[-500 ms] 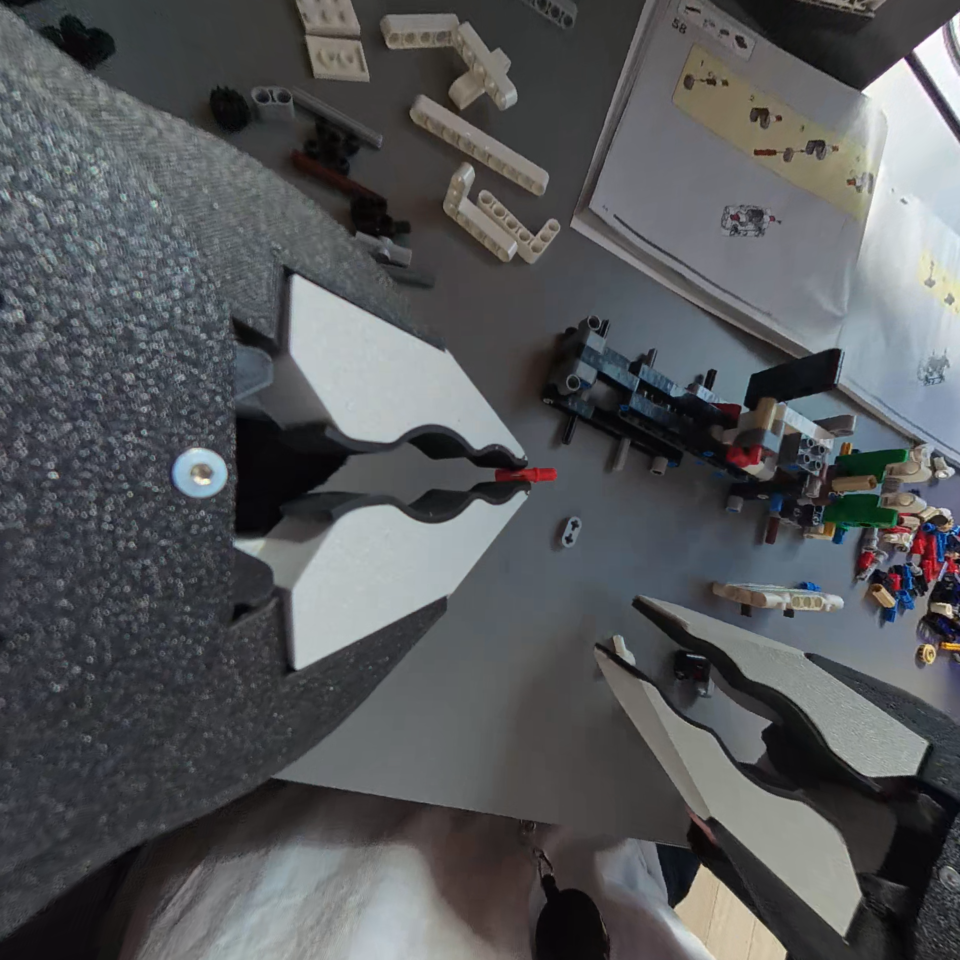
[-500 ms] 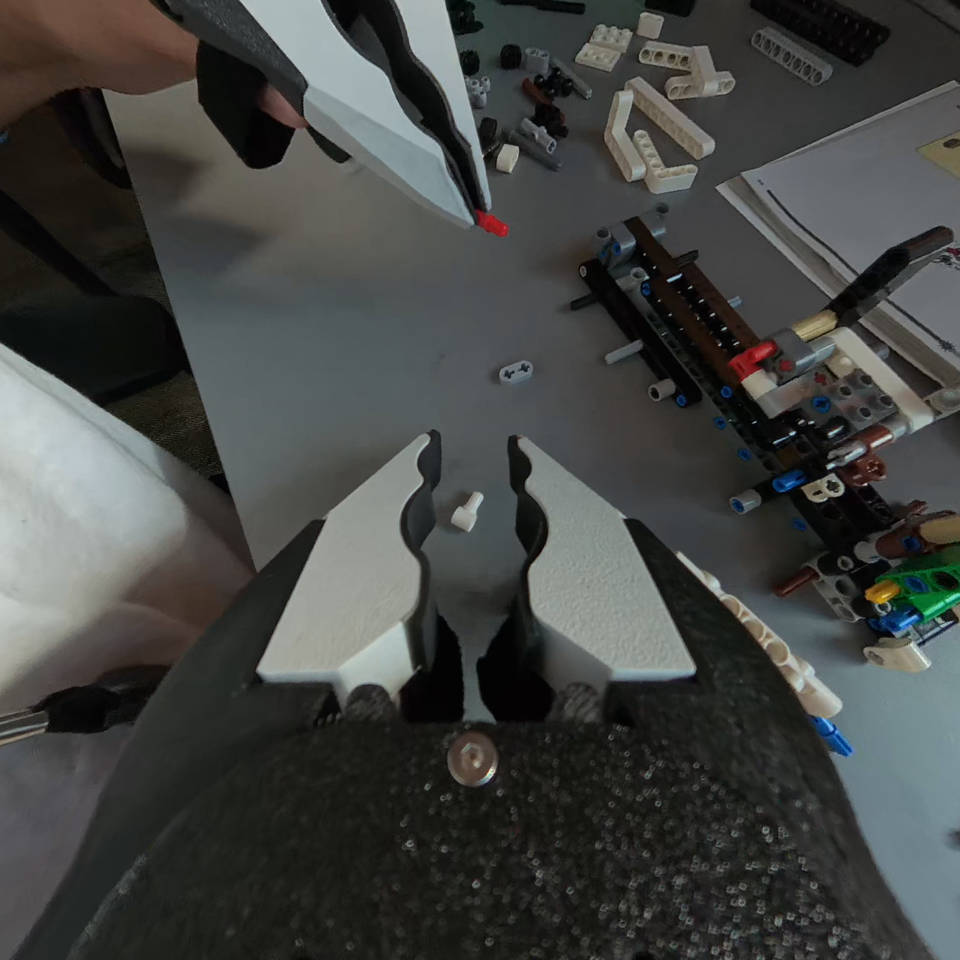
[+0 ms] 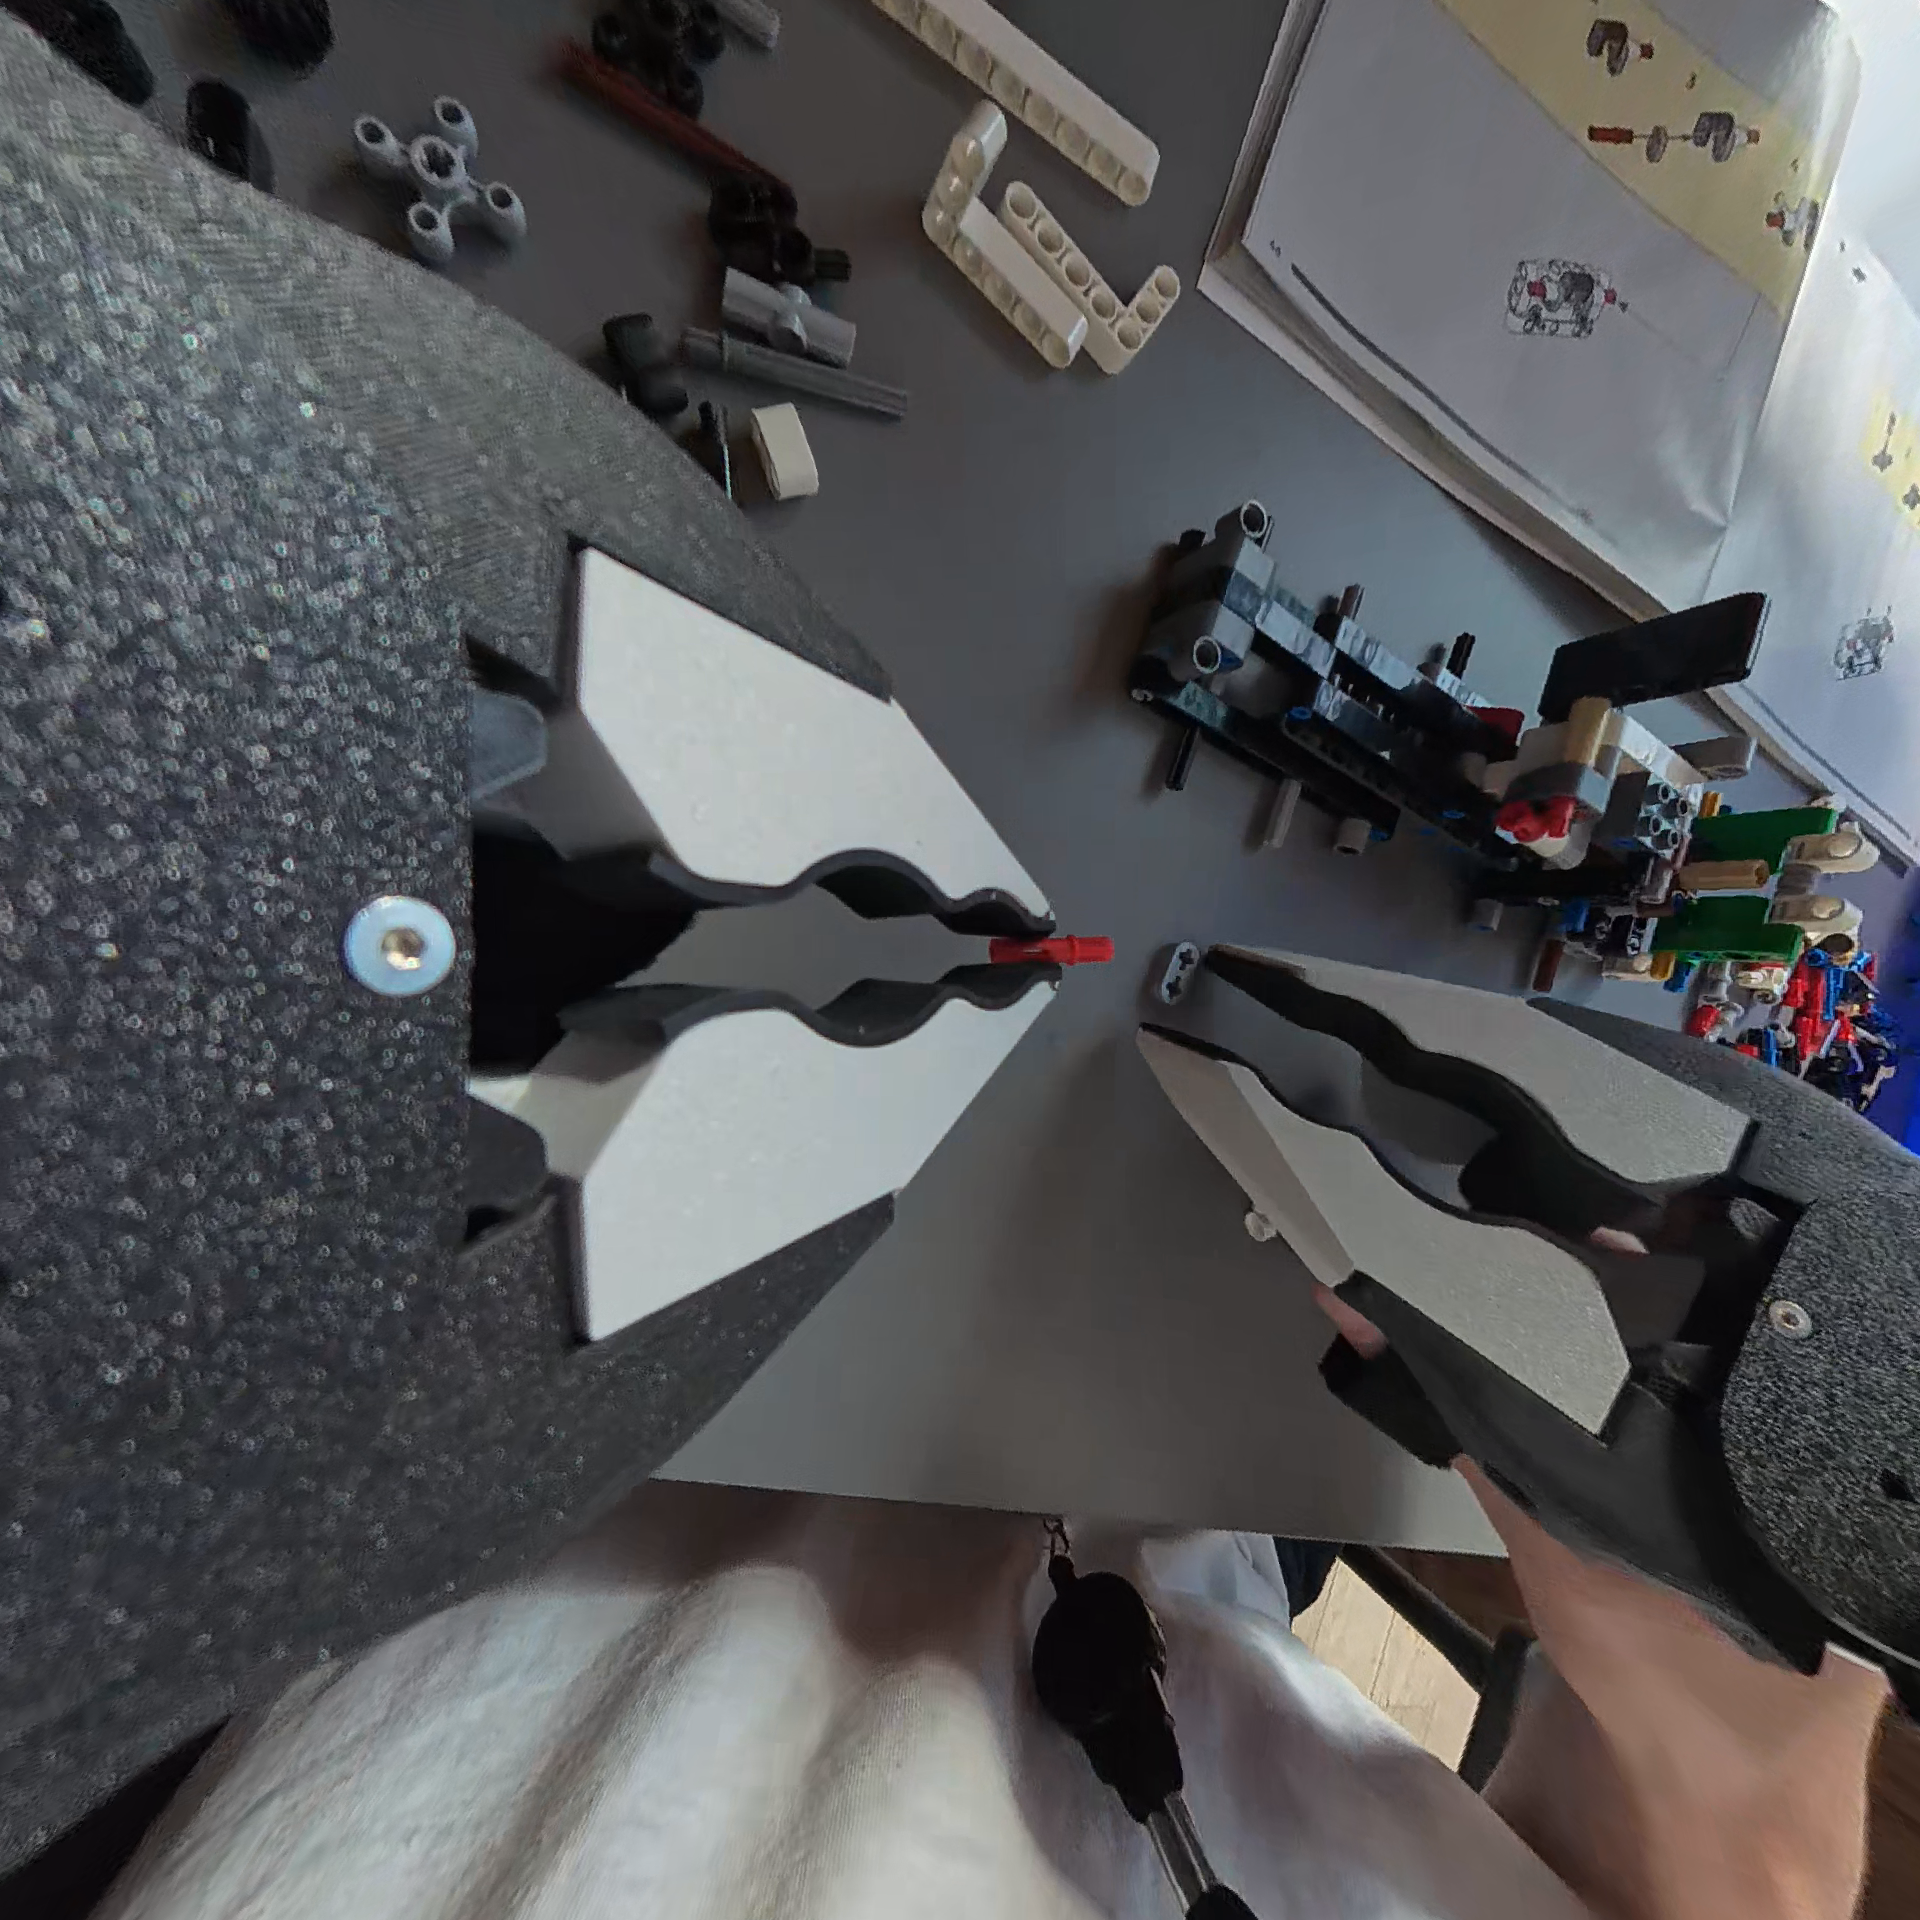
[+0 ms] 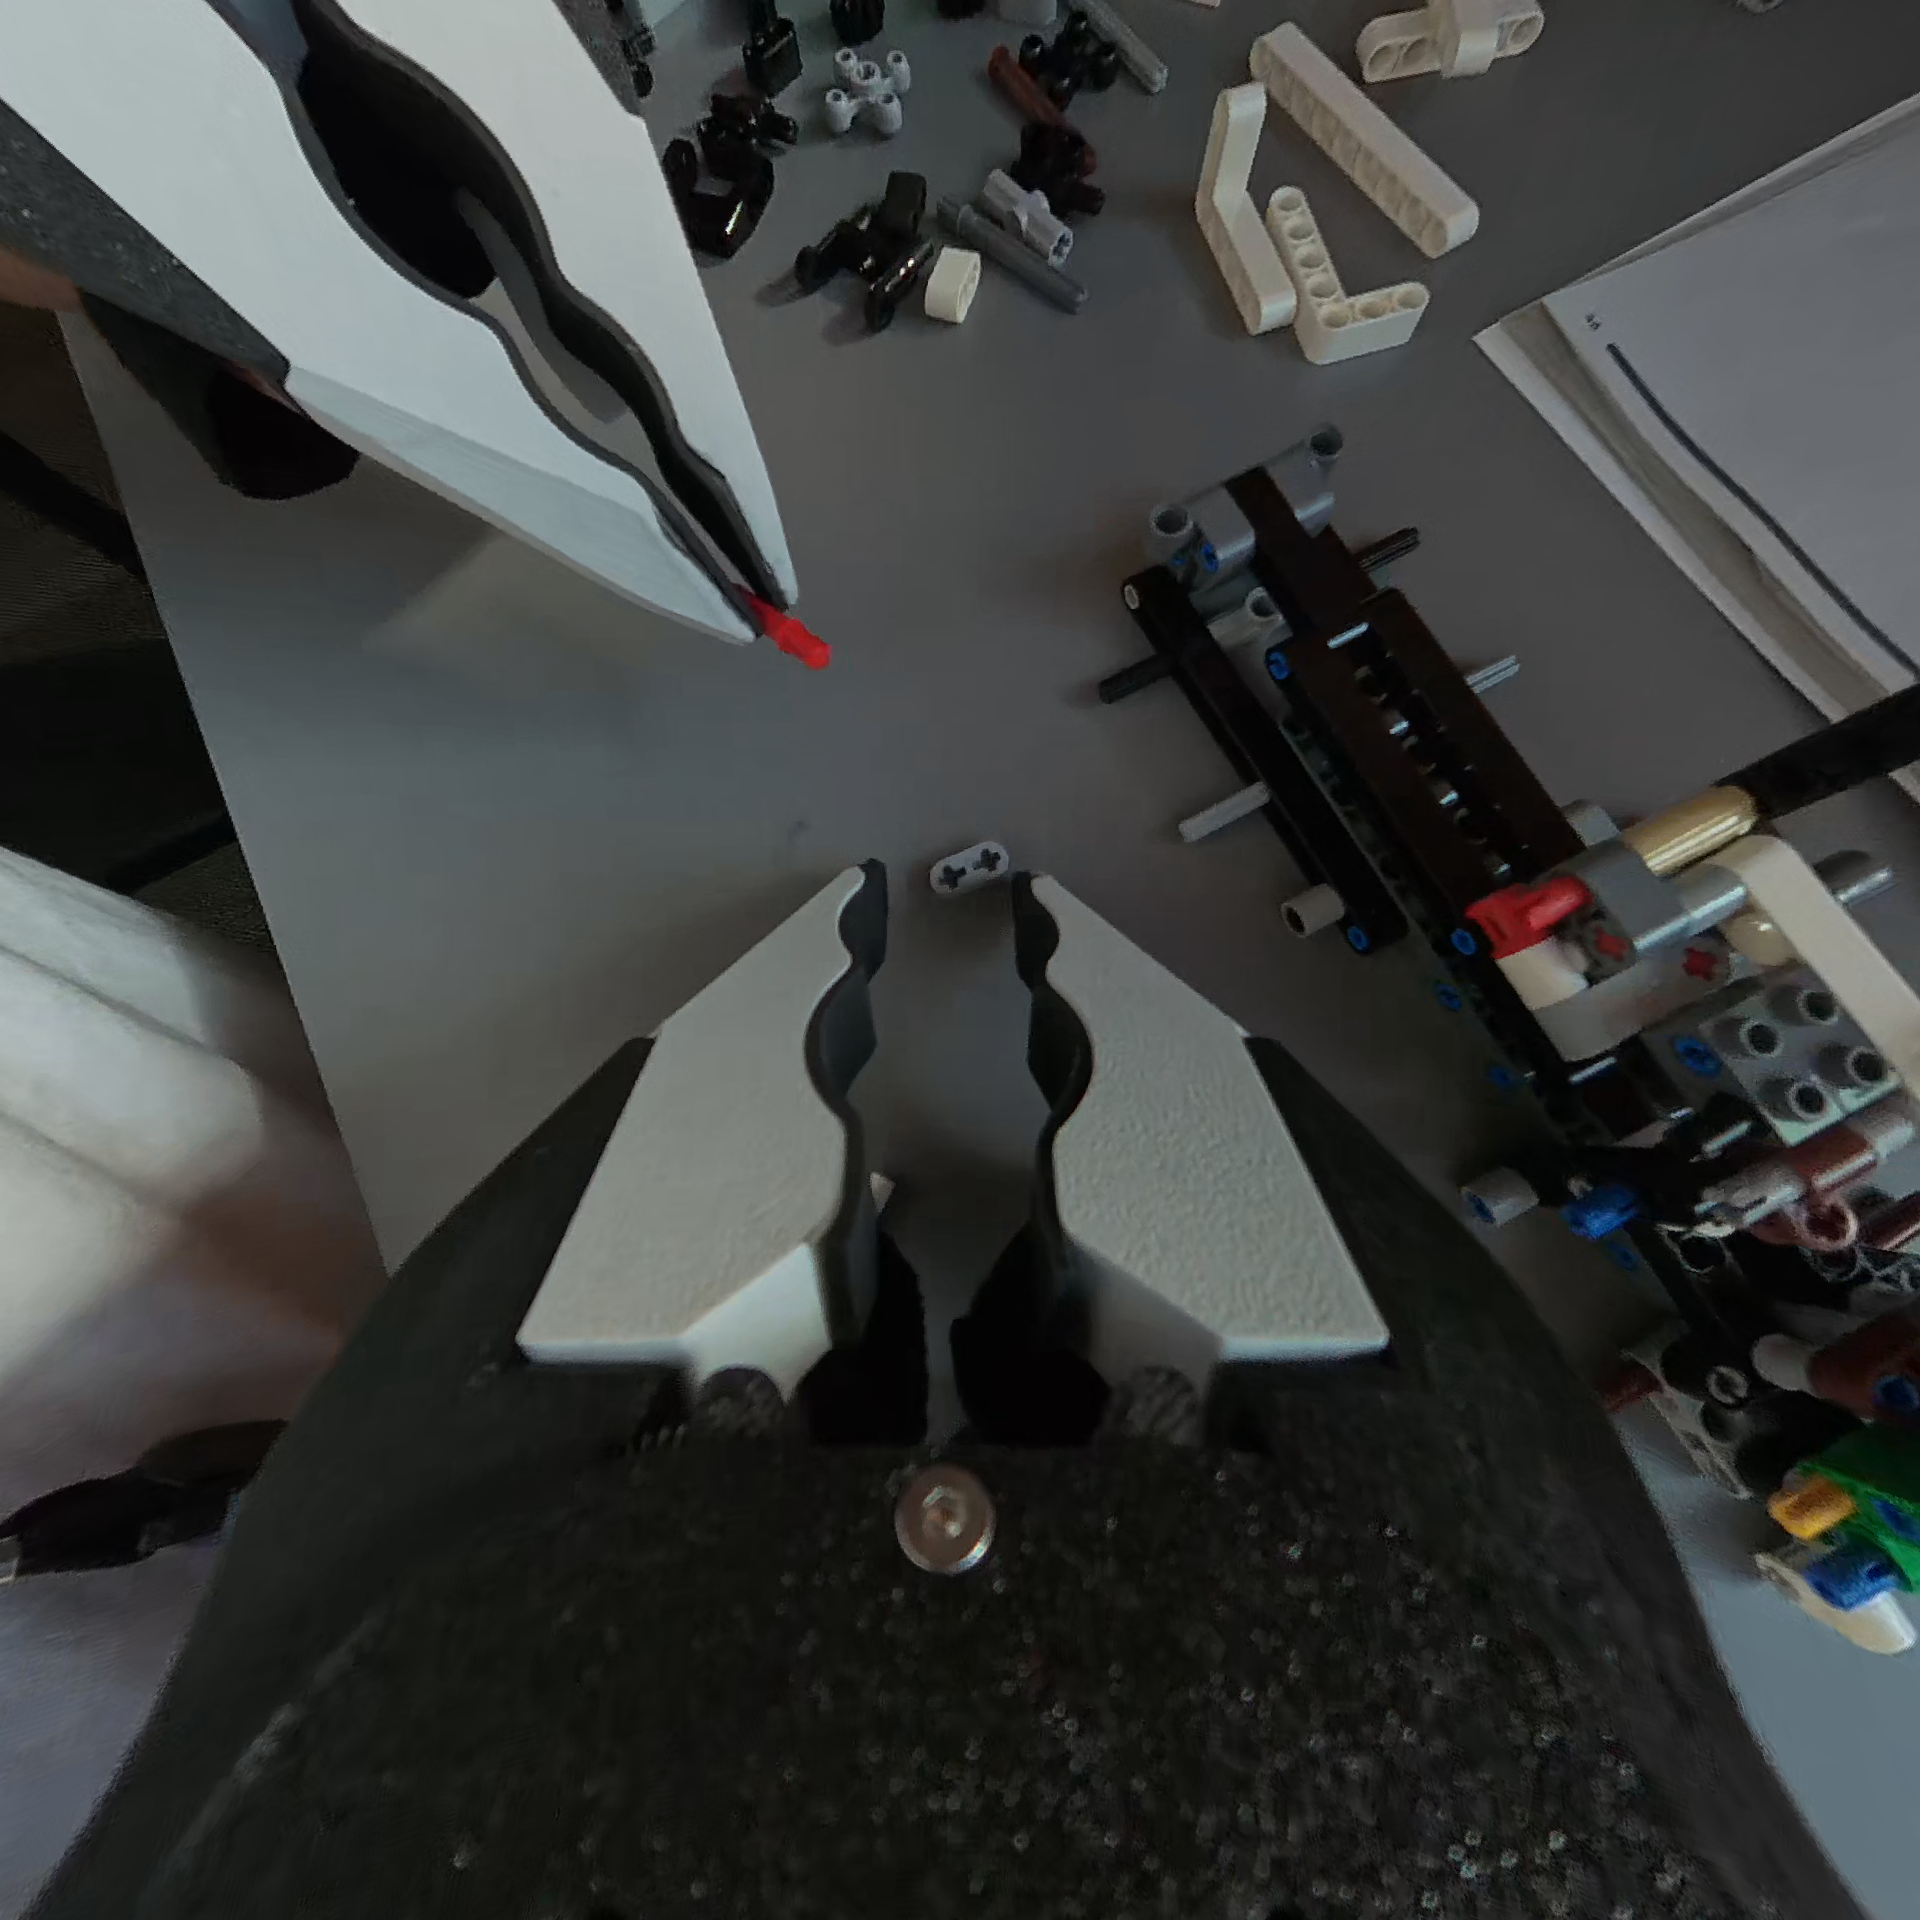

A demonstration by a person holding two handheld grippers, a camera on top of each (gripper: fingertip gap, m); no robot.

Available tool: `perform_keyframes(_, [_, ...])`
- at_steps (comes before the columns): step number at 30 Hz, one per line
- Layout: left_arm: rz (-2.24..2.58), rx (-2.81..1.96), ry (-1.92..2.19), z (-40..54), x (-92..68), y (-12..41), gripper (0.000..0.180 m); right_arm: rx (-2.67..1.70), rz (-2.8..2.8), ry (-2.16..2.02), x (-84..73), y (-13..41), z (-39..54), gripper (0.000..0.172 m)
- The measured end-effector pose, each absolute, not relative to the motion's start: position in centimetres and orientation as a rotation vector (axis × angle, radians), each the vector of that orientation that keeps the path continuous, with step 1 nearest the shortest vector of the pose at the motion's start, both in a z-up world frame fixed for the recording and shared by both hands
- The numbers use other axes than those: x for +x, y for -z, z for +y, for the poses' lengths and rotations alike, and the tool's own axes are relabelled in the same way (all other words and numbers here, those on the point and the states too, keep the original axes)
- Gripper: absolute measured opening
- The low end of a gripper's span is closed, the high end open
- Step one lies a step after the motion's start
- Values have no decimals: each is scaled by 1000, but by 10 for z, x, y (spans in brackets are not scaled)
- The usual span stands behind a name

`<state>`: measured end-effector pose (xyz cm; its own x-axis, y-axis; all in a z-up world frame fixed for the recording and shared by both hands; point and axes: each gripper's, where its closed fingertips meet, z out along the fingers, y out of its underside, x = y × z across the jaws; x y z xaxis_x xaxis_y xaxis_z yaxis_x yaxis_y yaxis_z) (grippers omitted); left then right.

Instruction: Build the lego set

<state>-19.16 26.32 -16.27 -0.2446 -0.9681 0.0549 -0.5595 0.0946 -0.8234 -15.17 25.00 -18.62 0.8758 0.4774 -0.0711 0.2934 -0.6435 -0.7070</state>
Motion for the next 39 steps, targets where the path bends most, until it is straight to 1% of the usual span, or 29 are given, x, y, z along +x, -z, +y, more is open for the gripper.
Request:
perform_keyframes(1, [1841, -1509, 1005, 267, -191, 164, 2, -2323, -542, -361, -154, 187, 250, 21])
perform_keyframes(6, [1808, -1538, 961, 271, -188, 169, 2, -2341, -484, -297, -156, 187, 254, 19])
perform_keyframes(9, [1795, -1553, 987, 270, -187, 168, 2, -2333, -481, -229, -158, 189, 258, 6])
perform_keyframes(15, [1760, -1533, 1024, 269, -184, 161, 2, -2300, -463, -209, -157, 187, 255, 5])
perform_keyframes(18, [1713, -1454, 1062, 267, -178, 147, 2, -2170, -337, -341, -153, 159, 256, 5])
perform_keyframes(22, [1637, -1267, 1092, 258, -168, 113, 2, -1801, -32, -851, -148, 87, 255, 5])
perform_keyframes(24, [1616, -1193, 1081, 254, -164, 99, 2, -1646, 70, -1059, -142, 63, 252, 5])
perform_keyframes(30, [1578, -1116, 1155, 239, -151, 71, 2, -1580, 66, -1151, -143, 54, 245, 5])
perform_keyframes(35, [1567, -1108, 1194, 233, -147, 67, 2, -1611, 3, -1075, -143, 55, 239, 5])
perform_keyframes(39, [1557, -1104, 1196, 232, -146, 66, 2, -1605, 16, -1103, -141, 57, 237, 5])
